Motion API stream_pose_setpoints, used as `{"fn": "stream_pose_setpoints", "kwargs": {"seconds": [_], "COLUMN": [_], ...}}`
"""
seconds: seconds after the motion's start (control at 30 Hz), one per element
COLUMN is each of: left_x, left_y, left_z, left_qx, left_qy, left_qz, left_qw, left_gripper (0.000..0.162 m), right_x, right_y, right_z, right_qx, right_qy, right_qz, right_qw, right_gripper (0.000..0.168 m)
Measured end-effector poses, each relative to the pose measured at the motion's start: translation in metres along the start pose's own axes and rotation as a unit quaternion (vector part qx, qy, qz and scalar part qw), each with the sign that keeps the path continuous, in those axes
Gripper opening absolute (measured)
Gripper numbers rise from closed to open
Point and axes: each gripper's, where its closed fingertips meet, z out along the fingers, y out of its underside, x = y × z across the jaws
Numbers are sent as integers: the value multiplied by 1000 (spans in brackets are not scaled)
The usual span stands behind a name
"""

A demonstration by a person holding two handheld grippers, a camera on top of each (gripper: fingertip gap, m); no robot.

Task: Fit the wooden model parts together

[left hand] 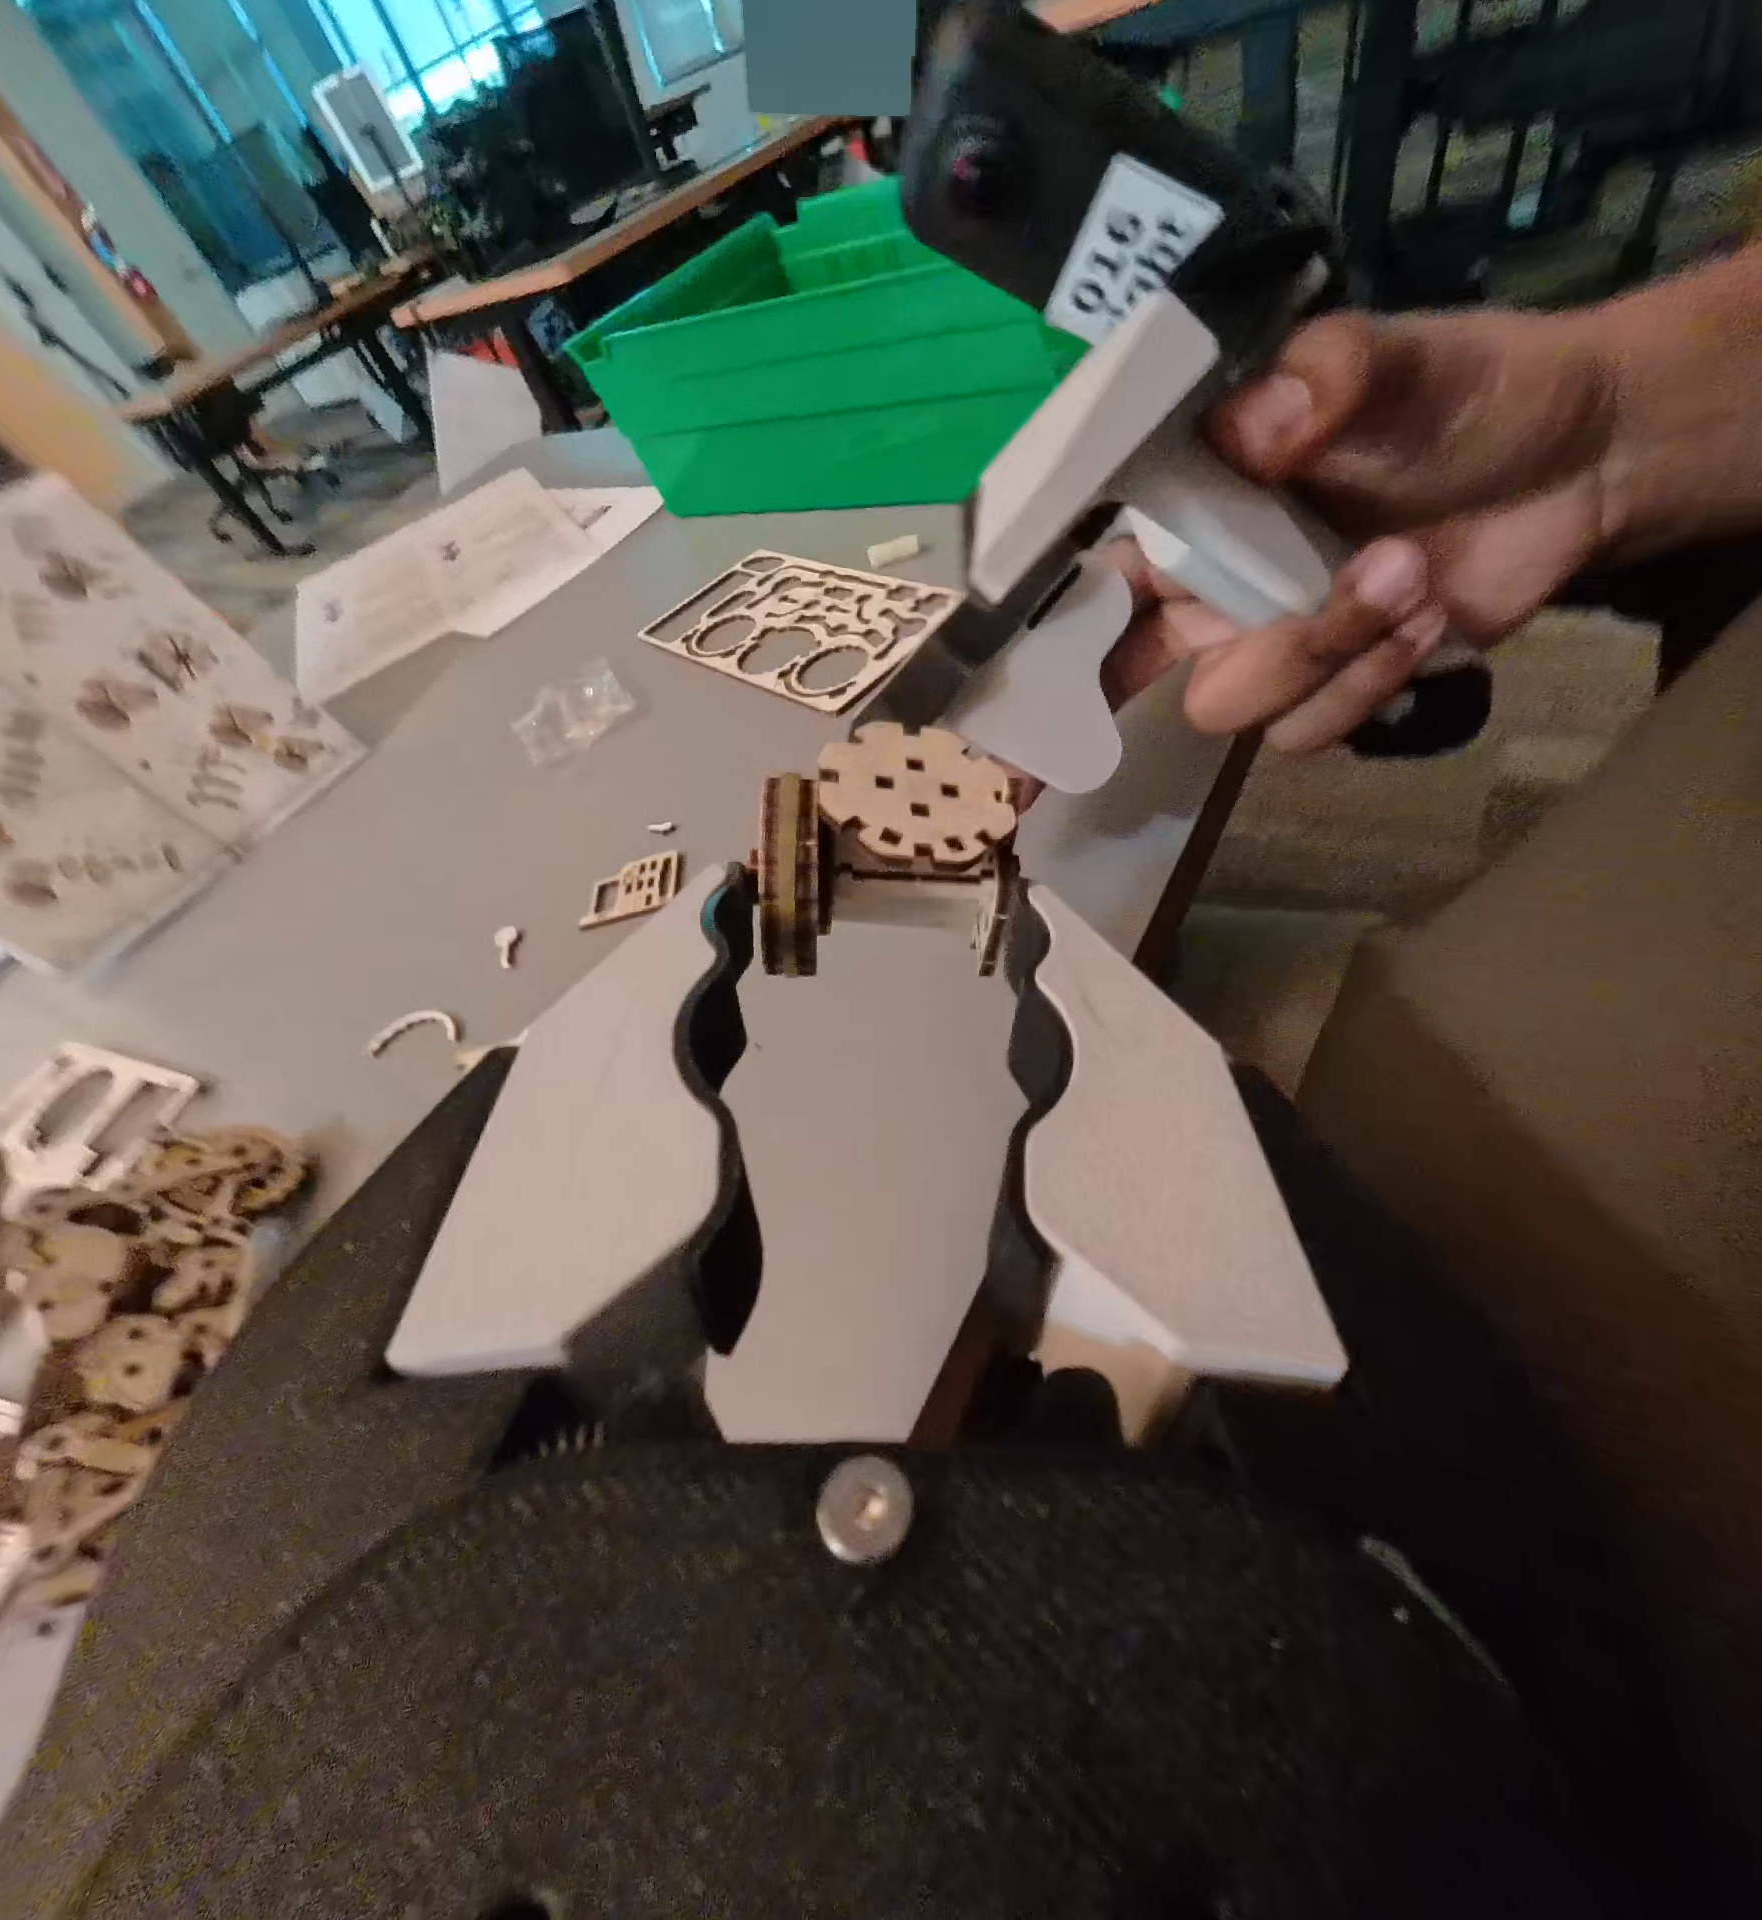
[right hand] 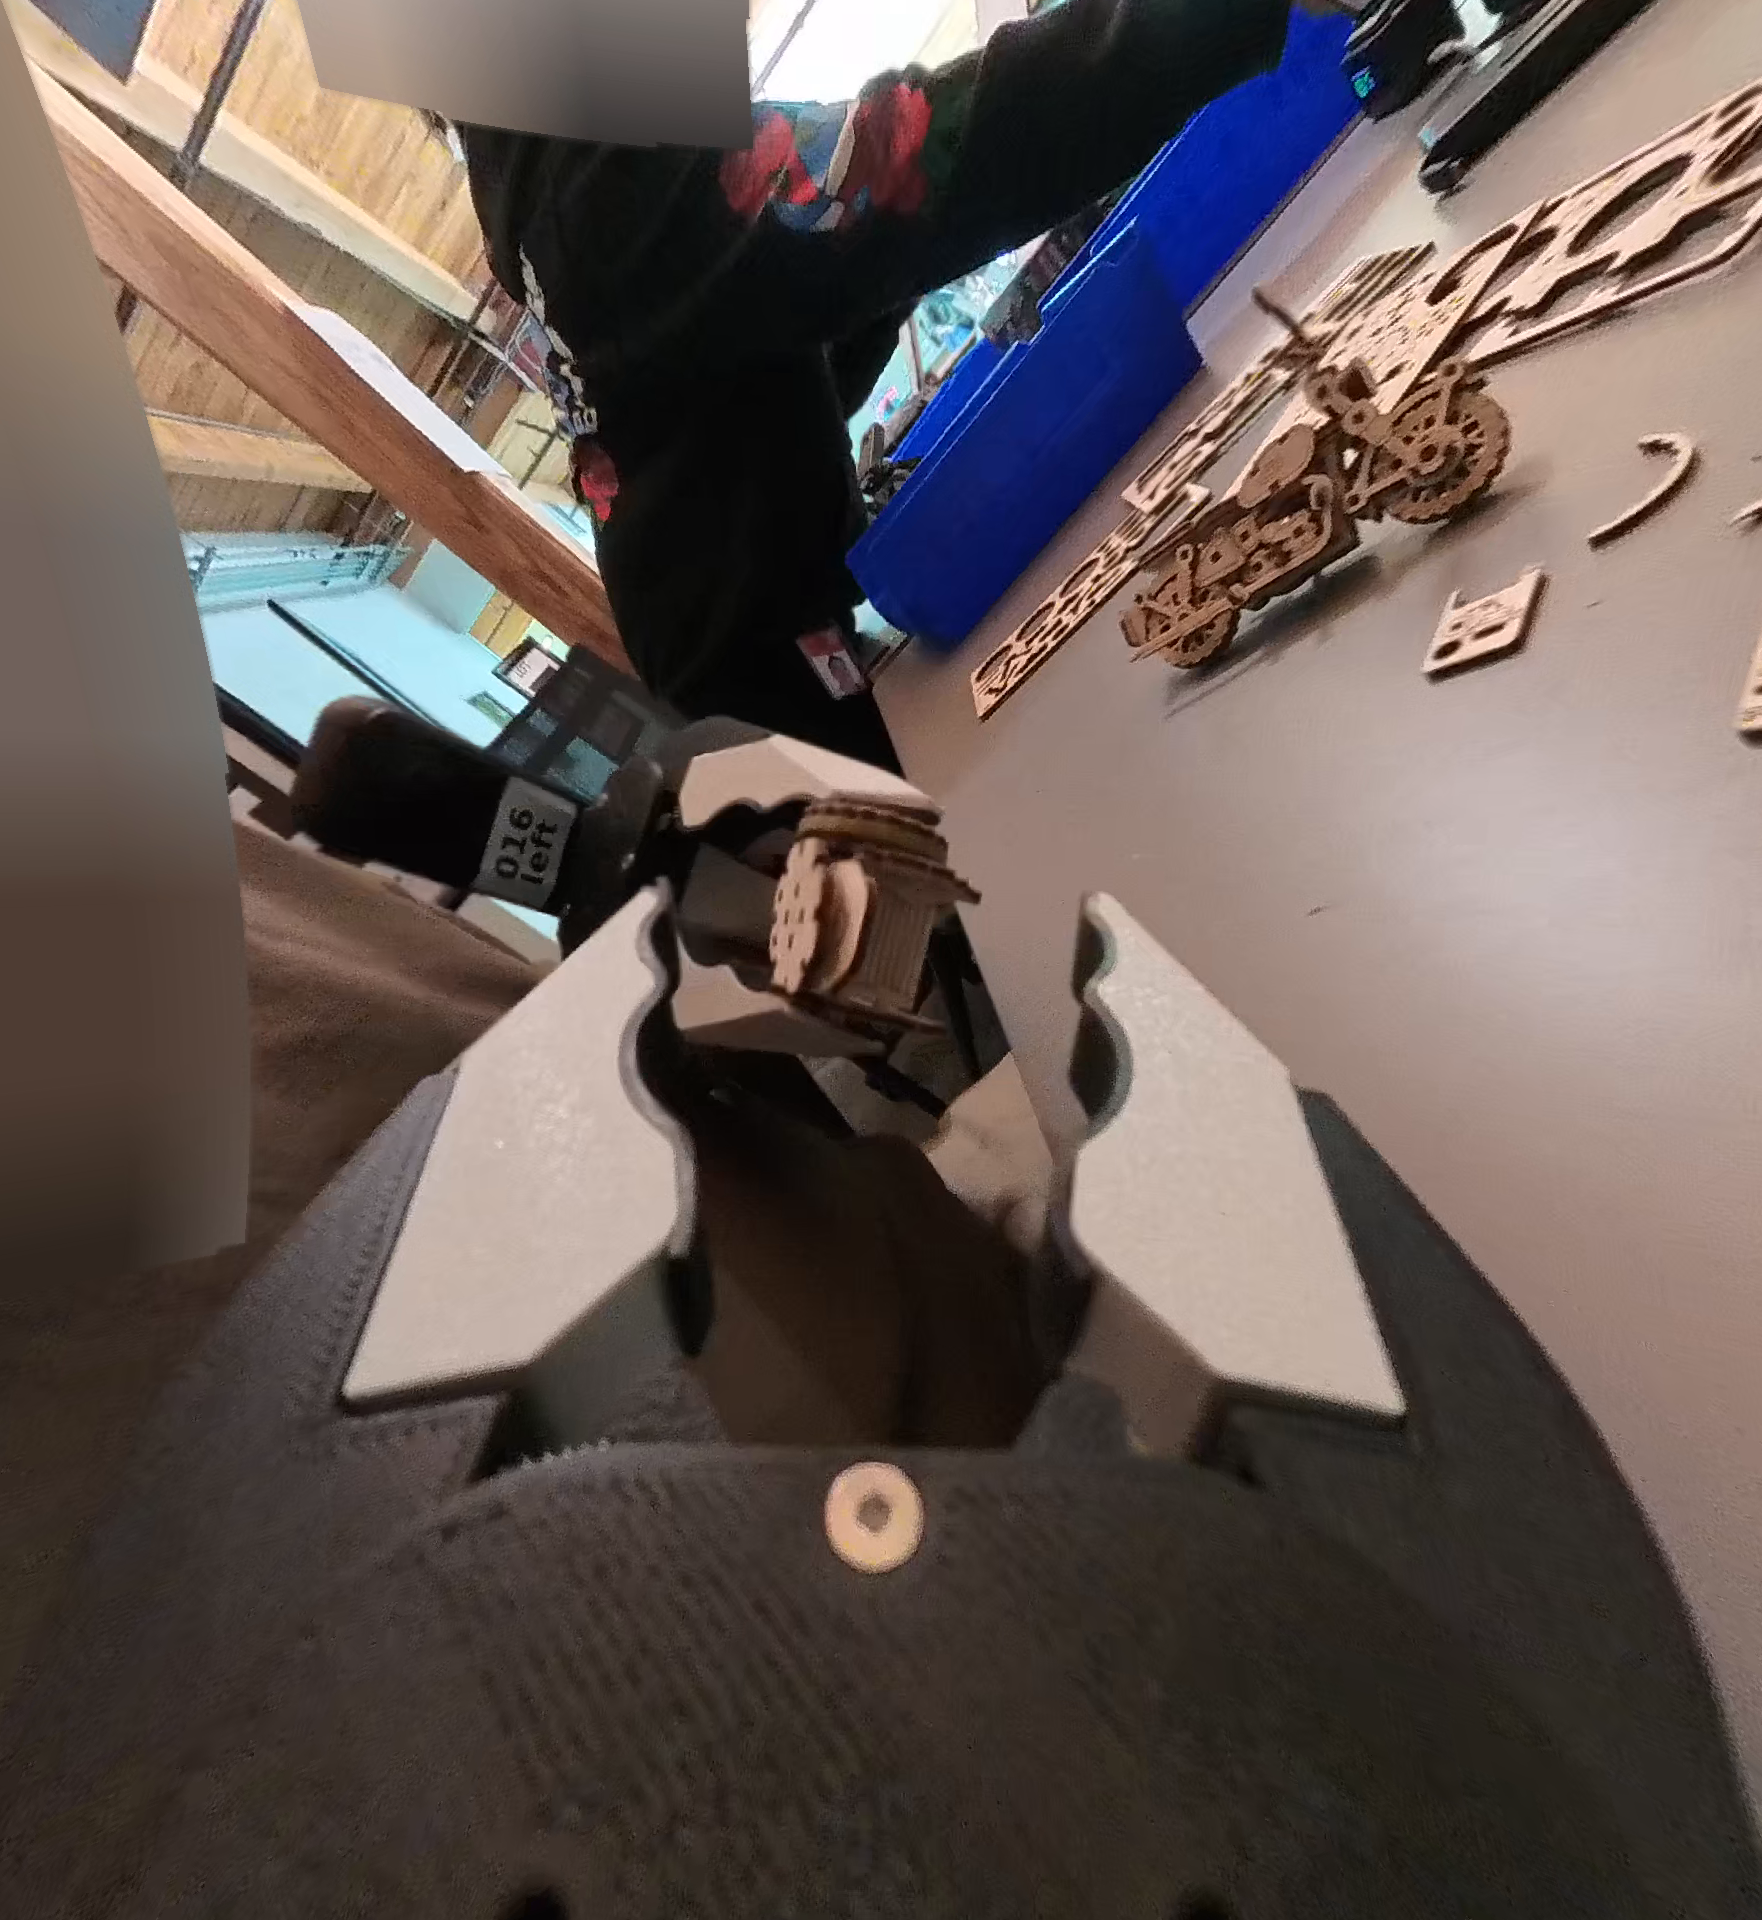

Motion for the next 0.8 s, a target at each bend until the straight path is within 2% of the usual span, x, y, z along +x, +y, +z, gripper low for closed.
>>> {"fn": "stream_pose_setpoints", "kwargs": {"seconds": [0.07, 0.13, 0.2, 0.27, 0.37, 0.47, 0.5, 0.6, 0.73, 0.8], "left_x": [-6, -9, -16, -22, -26, -24, -23, -12, 3, 5], "left_y": [0, -6, -12, -15, -18, -25, -27, -38, -49, -55], "left_z": [0, -3, -7, -12, -19, -26, -27, -33, -39, -44], "left_qx": [10, 42, 82, 117, 150, 178, 180, 192, 195, 208], "left_qy": [18, 57, 98, 144, 198, 242, 247, 283, 315, 336], "left_qz": [-82, -192, -312, -414, -507, -551, -556, -536, -495, -491], "left_qw": [996, 979, 941, 891, 826, 778, 772, 772, 786, 776], "left_gripper": [47, 46, 46, 46, 46, 46, 46, 46, 46, 47], "right_x": [2, 3, 1, -2, -9, -15, -19, -35, -52, -56], "right_y": [-4, -5, -4, -3, 0, 3, 2, -2, -1, -1], "right_z": [-1, 0, 1, 4, 7, 7, 7, 4, 1, 0], "right_qx": [9, 12, 8, 5, -8, -18, -14, 8, 25, 32], "right_qy": [1, 4, 15, 31, 65, 103, 110, 117, 114, 112], "right_qz": [6, -3, -33, -85, -191, -295, -324, -402, -487, -504], "right_qw": [1000, 1000, 999, 996, 979, 950, 940, 908, 866, 856], "right_gripper": [79, 79, 79, 79, 79, 77, 75, 72, 70, 68]}}
